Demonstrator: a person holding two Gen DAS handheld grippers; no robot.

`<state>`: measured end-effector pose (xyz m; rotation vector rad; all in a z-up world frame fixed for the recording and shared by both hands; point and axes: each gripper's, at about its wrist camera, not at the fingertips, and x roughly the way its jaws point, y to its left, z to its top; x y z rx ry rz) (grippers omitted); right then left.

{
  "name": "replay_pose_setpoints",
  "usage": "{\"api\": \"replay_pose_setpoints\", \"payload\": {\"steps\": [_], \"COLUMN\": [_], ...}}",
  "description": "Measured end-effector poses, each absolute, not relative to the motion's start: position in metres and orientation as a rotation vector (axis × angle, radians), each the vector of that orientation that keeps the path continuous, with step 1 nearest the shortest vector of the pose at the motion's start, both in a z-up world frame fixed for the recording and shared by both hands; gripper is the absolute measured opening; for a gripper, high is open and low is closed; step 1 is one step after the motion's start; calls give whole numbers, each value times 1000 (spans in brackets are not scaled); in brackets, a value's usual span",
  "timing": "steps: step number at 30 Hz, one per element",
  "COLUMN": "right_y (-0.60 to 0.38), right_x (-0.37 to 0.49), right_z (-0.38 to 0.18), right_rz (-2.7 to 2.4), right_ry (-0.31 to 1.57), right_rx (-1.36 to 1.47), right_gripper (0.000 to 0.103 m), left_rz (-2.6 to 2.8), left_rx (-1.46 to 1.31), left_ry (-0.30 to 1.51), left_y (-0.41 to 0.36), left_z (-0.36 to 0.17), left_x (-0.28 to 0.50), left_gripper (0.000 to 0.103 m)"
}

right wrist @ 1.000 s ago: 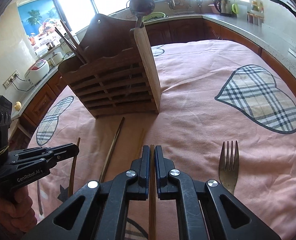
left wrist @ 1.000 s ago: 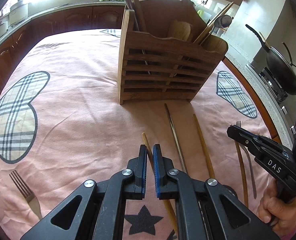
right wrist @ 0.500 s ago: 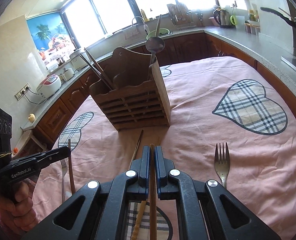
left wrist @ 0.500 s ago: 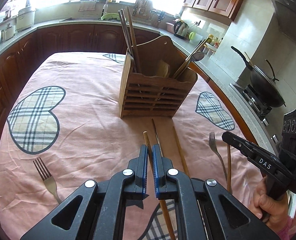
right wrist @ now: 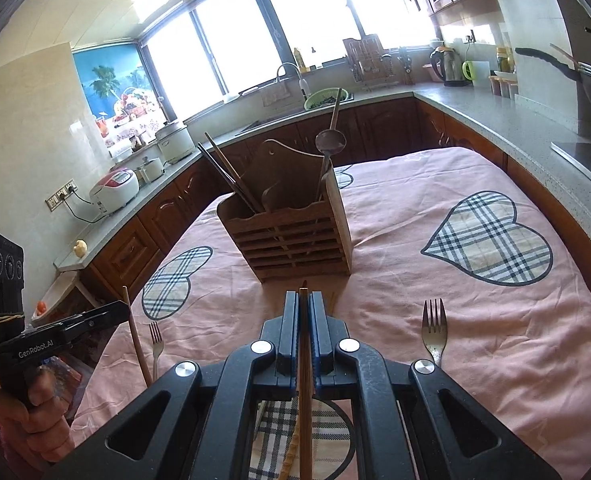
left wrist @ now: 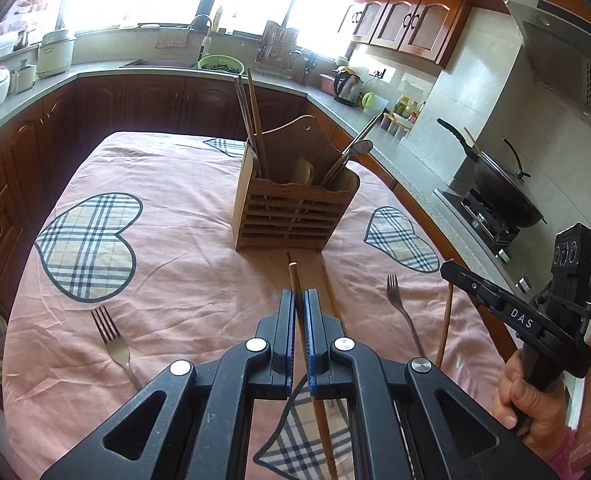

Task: Organize utensils
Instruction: 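Lift the left tool's chopstick toward the holder while the right tool carries its chopstick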

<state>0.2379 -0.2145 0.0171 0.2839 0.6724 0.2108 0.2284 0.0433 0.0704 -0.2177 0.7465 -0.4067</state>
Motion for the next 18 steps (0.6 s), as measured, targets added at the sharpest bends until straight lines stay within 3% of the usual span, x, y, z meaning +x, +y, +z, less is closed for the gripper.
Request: {"api": "replay_pose_setpoints", "payload": {"steps": [18], "right_y": [-210], "right_x": [216], "right_z": [47], "right_rz": [227], "right_ry": [575], "right_rx": [266], "right_gripper": [5], "left_rz": [-405], "left_rx": [-232], "left_ry": [617], "left_y": [64], "left_z": [100], "left_x": [191], "left_gripper": [2]}}
